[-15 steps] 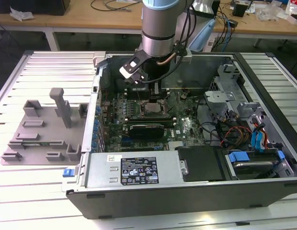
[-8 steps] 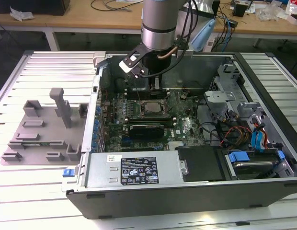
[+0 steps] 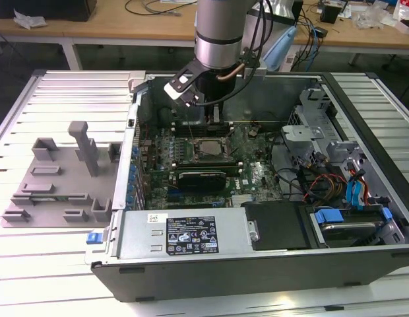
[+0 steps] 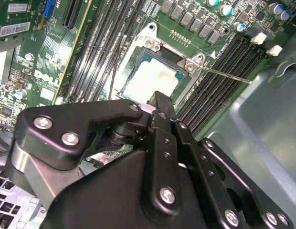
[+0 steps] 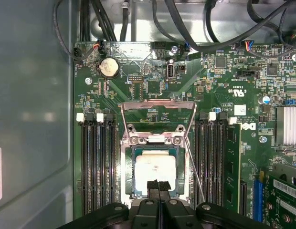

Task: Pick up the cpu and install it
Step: 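Close the cpu cover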

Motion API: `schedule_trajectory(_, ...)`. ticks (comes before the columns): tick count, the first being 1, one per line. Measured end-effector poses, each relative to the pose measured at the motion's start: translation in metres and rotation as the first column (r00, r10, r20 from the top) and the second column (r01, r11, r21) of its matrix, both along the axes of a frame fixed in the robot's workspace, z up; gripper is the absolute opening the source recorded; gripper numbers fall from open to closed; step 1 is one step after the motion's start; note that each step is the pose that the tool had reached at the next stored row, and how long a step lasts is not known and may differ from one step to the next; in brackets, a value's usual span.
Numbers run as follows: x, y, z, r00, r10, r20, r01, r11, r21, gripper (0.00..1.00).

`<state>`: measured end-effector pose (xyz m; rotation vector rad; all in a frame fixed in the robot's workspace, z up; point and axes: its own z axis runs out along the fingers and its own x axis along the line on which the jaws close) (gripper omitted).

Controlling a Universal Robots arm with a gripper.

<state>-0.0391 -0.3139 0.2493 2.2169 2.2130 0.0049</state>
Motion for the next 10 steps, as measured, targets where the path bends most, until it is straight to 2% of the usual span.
schedule_trajectory(7,0.0000,0.0000,0.0003,1.0000,0.000,0.0000,0.000,1.0000,0.0000,0.11)
schedule_trajectory(10,0.0000,0.0000,0.0035,1.0000,0.000,-0.0001,0.000,1.0000,-0.0001,0.11)
